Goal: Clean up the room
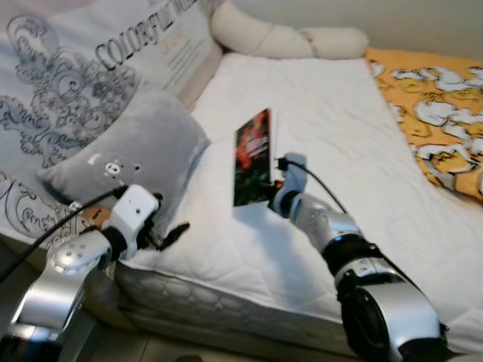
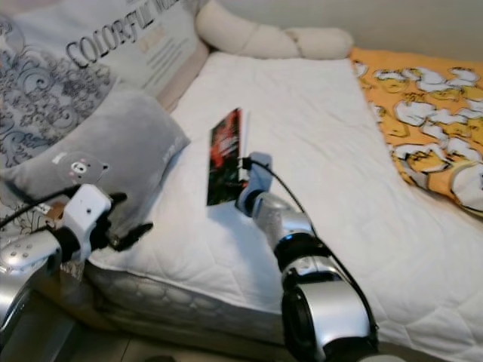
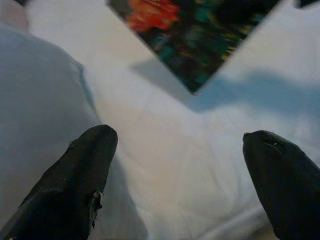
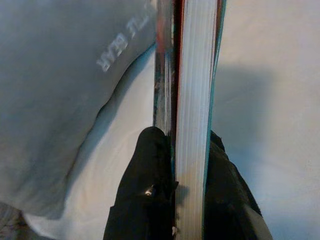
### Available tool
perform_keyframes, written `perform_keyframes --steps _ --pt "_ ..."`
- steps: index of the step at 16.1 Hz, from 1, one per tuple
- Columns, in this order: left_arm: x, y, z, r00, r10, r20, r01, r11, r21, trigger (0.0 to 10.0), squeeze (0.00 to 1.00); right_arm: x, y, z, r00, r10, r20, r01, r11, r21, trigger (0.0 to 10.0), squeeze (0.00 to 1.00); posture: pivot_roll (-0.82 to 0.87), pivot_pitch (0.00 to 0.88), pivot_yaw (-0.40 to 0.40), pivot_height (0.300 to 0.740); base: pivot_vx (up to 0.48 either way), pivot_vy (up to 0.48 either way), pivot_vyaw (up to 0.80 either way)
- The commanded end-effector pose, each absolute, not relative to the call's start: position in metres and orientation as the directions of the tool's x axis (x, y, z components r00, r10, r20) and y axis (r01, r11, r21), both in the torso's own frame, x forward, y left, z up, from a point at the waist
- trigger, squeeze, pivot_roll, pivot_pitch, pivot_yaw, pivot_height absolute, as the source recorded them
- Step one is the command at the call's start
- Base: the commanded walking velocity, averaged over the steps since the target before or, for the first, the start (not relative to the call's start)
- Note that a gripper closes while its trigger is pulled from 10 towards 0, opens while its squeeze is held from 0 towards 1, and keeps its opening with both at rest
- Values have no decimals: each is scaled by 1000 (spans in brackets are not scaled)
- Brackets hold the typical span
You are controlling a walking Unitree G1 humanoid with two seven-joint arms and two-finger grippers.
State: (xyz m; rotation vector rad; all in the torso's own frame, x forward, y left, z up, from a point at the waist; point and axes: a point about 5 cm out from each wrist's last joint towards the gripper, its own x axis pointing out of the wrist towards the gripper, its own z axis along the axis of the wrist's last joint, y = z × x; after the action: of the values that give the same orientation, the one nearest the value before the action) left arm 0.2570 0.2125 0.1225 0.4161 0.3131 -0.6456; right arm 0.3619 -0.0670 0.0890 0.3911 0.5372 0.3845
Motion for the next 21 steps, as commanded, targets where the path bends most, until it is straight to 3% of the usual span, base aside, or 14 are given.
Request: perform_keyframes --steps 1,6,7,8,9,12,17,21 --pt "251 213 125 733 -529 -427 662 699 272 10000 1000 368 -64 99 815 445 -372 -234 839 491 10000 0 238 0 -2 740 0 0 0" --pt "233 213 127 696 -541 -473 693 679 242 10000 1000 359 -50 82 792 415 -448 -180 860 478 10000 0 286 0 -27 740 0 0 0" --pt "227 211 127 684 -544 -487 702 672 236 10000 1000 350 -47 68 772 387 -504 -135 875 465 10000 82 304 31 -33 740 0 0 0" --pt "225 210 127 681 -545 -490 704 671 232 10000 1000 346 -48 61 761 373 -530 -126 887 444 10000 765 312 44 -34 740 0 0 0" --pt "222 208 128 680 -544 -491 704 672 230 10000 1000 343 -50 56 756 358 -548 -119 898 423 10000 1000 319 54 -35 740 0 0 0" --pt "217 202 130 717 -515 -471 661 716 224 10000 1000 333 -75 35 725 237 -647 -124 969 215 10000 1000 345 52 -53 740 0 0 0" --pt "213 191 127 743 -497 -447 625 754 200 10000 1000 338 -98 36 756 174 -632 14 960 281 10000 1000 343 12 -56 740 0 0 0" --pt "219 188 118 747 -491 -449 617 763 192 10000 1000 332 -109 28 761 213 -613 4 943 332 10000 1000 281 0 -47 740 0 0 0"
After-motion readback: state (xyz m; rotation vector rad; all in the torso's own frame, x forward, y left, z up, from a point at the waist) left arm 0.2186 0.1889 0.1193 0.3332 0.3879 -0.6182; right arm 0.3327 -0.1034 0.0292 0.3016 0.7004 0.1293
